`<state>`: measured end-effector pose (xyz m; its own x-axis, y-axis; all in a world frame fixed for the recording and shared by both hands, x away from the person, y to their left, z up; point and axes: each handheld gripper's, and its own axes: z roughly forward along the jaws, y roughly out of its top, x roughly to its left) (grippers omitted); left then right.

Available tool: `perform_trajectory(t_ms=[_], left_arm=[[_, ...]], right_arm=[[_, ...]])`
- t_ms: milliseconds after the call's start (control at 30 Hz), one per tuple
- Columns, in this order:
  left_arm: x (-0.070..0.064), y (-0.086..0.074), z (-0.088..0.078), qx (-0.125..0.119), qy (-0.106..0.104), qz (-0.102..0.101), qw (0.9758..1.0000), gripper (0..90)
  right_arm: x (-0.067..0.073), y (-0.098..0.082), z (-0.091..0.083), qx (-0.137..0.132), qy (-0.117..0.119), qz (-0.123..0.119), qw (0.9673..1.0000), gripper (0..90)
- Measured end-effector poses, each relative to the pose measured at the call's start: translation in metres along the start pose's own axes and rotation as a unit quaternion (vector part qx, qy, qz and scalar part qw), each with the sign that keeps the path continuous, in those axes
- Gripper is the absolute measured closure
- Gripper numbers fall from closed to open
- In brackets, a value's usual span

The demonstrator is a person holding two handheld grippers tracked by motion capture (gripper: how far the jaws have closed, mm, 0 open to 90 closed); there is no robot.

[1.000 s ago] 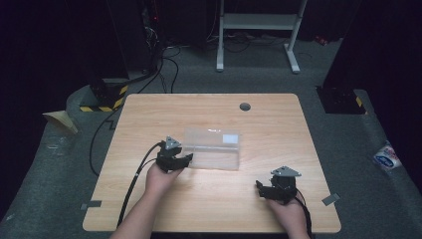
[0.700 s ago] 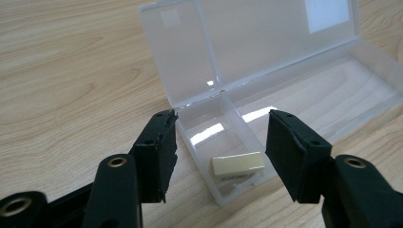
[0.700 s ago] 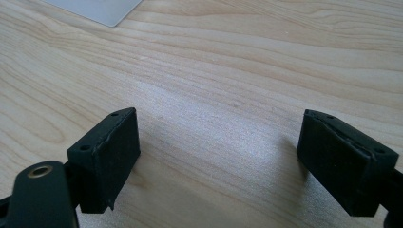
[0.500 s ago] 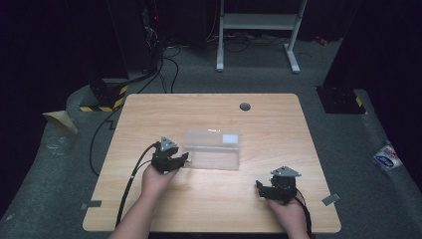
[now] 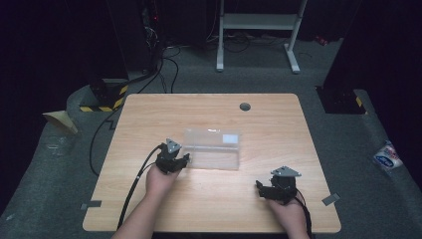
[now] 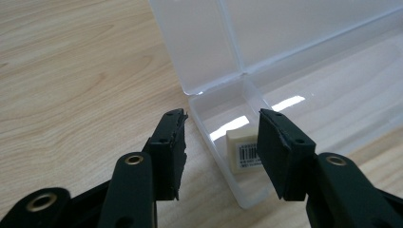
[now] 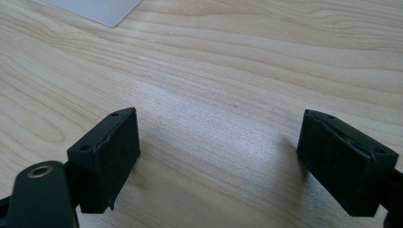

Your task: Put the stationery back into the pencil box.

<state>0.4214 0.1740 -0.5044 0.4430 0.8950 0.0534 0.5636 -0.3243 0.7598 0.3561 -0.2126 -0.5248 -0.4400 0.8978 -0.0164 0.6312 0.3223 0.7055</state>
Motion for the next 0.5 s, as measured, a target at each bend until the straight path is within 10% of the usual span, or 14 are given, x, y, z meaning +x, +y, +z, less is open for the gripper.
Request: perform_trajectory(t_ms=[500], left_arm=[[-0.0055,0.0064,0.0025,0.005,-0.017,-0.008,0.9998,44.5]], right_arm=[[0.0002,-0.0002,-0.0002,0.0,0.0,0.0,1.0,14.0]])
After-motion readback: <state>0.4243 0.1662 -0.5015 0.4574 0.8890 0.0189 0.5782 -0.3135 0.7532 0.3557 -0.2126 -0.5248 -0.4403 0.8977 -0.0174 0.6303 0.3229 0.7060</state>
